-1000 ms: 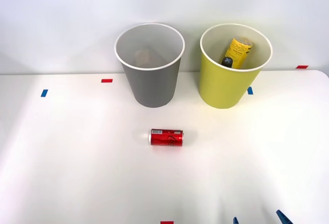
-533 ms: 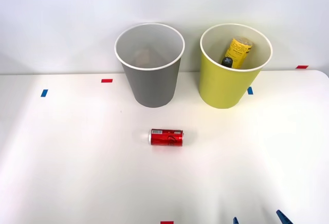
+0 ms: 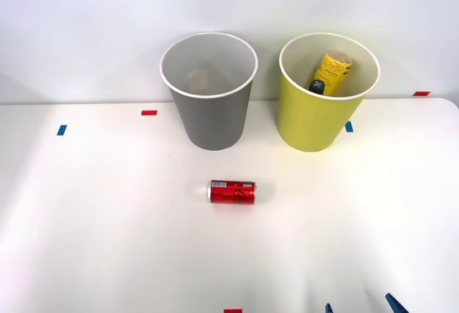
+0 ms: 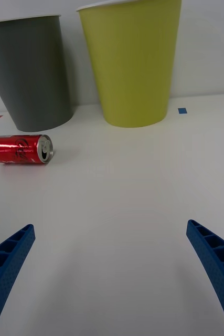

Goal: Put cans in the gray bin, plastic bottles in the light green bin

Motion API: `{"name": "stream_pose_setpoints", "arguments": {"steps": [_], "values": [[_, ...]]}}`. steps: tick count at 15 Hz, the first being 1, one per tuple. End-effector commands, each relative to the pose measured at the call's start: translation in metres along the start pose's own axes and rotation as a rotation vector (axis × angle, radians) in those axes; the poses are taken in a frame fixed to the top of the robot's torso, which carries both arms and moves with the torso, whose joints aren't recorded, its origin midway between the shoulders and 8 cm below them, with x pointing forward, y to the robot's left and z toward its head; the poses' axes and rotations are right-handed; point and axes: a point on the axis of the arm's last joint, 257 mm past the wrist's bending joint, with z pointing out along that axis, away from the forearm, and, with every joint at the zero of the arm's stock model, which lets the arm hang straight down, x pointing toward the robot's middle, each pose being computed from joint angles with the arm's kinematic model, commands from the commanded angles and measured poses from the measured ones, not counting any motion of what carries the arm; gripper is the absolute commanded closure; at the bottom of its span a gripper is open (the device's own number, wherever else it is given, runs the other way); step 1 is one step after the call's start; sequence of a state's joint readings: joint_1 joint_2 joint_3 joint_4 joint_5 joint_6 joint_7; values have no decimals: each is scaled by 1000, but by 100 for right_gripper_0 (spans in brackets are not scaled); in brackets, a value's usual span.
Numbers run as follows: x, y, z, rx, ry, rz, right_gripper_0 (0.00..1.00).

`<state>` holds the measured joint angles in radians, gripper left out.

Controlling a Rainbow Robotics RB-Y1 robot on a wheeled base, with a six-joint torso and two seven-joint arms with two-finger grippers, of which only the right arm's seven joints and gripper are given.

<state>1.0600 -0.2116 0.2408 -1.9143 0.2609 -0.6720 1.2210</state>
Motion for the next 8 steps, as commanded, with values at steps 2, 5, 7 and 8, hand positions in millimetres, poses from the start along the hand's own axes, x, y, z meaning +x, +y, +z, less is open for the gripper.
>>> {"name": "stream_pose_setpoints", "arguments": {"steps": [2, 5, 7, 8], "values": [[0, 0, 0, 0, 0, 0, 0], [0, 0, 0, 0, 0, 0, 0], [0, 0, 0, 0, 0, 0, 0], [0, 0, 0, 0, 0, 0, 0]]}}
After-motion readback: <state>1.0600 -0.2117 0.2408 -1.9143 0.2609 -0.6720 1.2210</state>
